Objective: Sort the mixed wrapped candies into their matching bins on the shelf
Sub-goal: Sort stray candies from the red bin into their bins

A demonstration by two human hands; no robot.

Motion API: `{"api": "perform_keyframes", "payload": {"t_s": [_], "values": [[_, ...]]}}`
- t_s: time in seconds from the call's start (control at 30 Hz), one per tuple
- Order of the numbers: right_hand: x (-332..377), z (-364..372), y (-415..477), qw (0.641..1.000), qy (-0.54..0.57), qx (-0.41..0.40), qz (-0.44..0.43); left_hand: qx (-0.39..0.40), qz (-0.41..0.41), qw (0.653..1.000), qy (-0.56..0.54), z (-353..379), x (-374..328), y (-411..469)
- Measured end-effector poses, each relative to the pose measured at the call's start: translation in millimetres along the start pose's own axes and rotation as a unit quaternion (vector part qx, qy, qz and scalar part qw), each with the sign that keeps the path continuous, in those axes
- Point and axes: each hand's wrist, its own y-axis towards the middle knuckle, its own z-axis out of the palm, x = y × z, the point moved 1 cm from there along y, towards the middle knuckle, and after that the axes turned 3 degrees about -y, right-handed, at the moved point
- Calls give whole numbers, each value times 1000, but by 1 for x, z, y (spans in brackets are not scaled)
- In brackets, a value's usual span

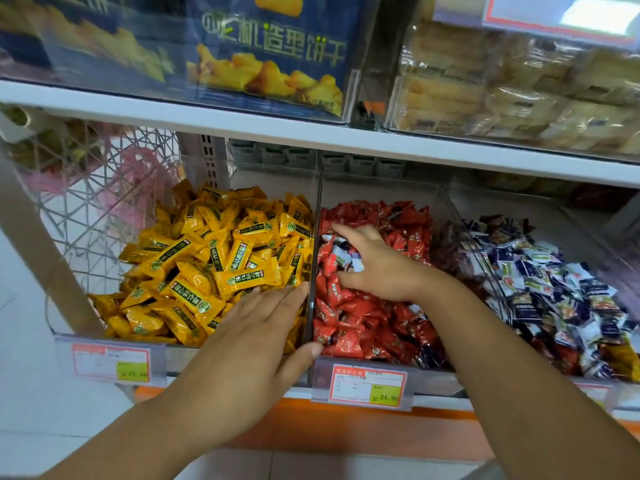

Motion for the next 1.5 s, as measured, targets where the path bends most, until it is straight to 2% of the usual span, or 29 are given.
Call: {"api": "perform_keyframes", "payload": {"t_s": [0.13, 0.27, 0.37, 0.5, 0.63, 0.73, 0.83, 0.93, 1.07, 1.2, 1.3, 1.5], "values": [[2, -1, 1, 999, -19, -39, -13, -17, 18, 999, 21, 0, -1, 2], [5, 6, -7, 999, -9, -33, -41, -4, 20, 1000, 19, -3, -2, 3], [2, 7, -12, 995, -10, -89, -50, 7, 19, 1000, 19, -5, -3, 3], [-6, -8, -23, 989, 52, -136, -23, 6, 13, 1000, 8, -6, -3, 3], [-10, -21, -43, 988, 101, -116, 5, 14, 11, 1000, 2, -6, -2, 2], [-15, -23, -52, 987, 106, -114, 33, 42, -29, 996, -78, -6, -1, 4], [-14, -25, -63, 977, 160, -133, 48, 52, -43, 994, -90, -4, -1, 5], [-13, -31, -76, 965, 177, -184, 50, 48, -60, 991, -112, -4, -1, 8], [-24, -51, -99, 950, 116, -287, 45, 17, -71, 985, -156, -8, -8, 12], [-58, -74, -121, 920, 31, -374, 118, -14, -71, 983, -171, -13, -17, 18], [-88, -77, -127, 923, -29, -348, 165, -2, -85, 983, -165, -12, -17, 22], [-117, -65, -125, 922, -144, -295, 206, -6, -99, 981, -166, -13, -20, 24]]}}
